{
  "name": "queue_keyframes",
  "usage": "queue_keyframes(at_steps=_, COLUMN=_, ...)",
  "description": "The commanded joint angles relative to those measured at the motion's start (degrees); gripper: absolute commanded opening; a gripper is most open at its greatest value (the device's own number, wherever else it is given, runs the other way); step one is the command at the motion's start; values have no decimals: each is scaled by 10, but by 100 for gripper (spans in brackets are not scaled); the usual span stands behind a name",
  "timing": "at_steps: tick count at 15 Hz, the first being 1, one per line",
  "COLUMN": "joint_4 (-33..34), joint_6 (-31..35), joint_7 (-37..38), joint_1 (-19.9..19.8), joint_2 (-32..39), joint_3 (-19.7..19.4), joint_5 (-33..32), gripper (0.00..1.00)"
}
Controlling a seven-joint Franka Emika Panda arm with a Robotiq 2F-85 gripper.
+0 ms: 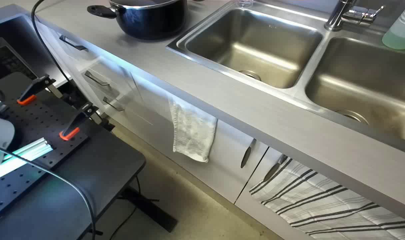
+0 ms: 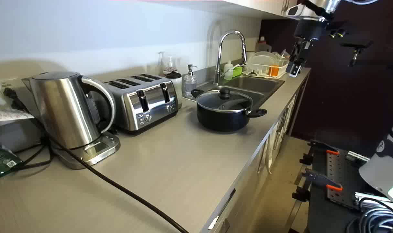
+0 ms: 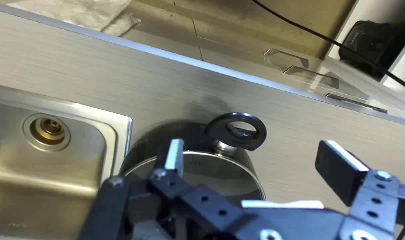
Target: Remove the lid from the pot
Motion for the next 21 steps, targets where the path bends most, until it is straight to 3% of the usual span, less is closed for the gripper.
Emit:
queue_keyframes(at_steps=1, joint_4=-1, joint_6=-2, joint_7=1, joint_1=0, joint_2=1, joint_3=0, joint_5=0, gripper=100)
queue_keyframes(at_steps=13, joint_4=4, joint_6=12, joint_7=7, joint_1=5, joint_2=29, joint_3=11, joint_5=-3, gripper=100)
queue_keyframes(at_steps=21, joint_4=17, joint_6=154, joint_7=9, joint_1=18, joint_2=137, joint_3=26, joint_5=3, gripper=100)
